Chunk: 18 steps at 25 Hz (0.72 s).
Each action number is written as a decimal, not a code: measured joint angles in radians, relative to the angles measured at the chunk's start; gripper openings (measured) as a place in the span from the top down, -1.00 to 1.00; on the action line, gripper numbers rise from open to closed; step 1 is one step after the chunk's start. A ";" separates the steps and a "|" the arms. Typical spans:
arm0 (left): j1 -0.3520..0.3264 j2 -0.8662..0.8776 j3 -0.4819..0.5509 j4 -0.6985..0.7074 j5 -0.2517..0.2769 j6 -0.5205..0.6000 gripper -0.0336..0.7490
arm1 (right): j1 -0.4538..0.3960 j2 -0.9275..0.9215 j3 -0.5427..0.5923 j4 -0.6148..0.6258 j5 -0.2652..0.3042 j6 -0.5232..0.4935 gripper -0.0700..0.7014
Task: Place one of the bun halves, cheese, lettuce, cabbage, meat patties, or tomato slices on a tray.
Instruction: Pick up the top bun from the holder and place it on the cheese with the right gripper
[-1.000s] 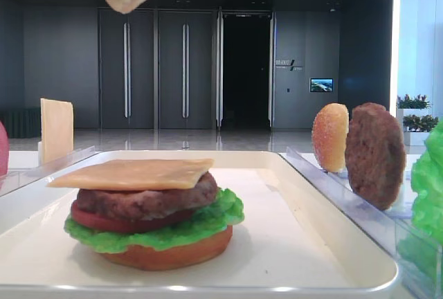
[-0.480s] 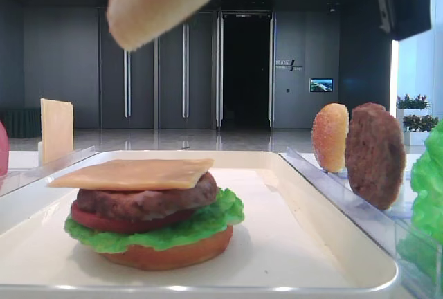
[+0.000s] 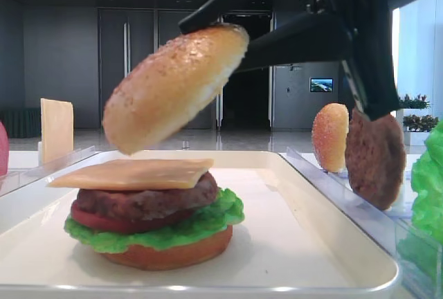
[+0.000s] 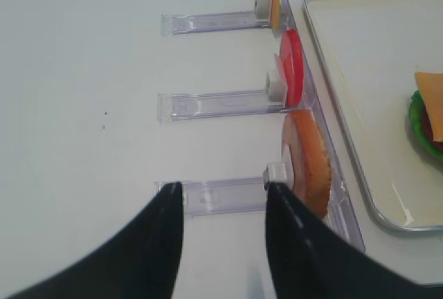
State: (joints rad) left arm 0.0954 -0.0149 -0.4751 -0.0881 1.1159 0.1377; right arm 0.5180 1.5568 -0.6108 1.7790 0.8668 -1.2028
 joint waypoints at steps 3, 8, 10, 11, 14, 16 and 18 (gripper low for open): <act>0.000 0.000 0.000 0.000 0.000 0.000 0.17 | 0.000 0.025 -0.035 0.003 0.005 0.000 0.25; 0.000 0.000 0.000 0.000 0.000 0.000 0.19 | 0.000 0.069 -0.067 0.006 0.023 0.001 0.25; 0.000 0.000 0.000 0.000 0.000 0.000 0.19 | 0.000 0.083 -0.080 0.006 0.026 0.002 0.25; 0.000 0.000 0.000 0.000 0.000 0.000 0.19 | 0.000 0.090 -0.090 0.006 0.027 0.003 0.25; 0.000 0.000 0.000 0.000 0.000 0.000 0.19 | 0.000 0.096 -0.104 0.007 0.030 0.008 0.25; 0.000 0.000 0.000 0.000 0.000 0.000 0.19 | 0.000 0.096 -0.105 0.008 0.033 0.009 0.25; 0.000 0.000 0.000 0.000 0.000 0.000 0.19 | 0.000 0.096 -0.106 0.008 0.034 0.010 0.25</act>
State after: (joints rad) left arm 0.0954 -0.0149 -0.4751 -0.0881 1.1159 0.1377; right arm 0.5180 1.6529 -0.7168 1.7870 0.9010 -1.1926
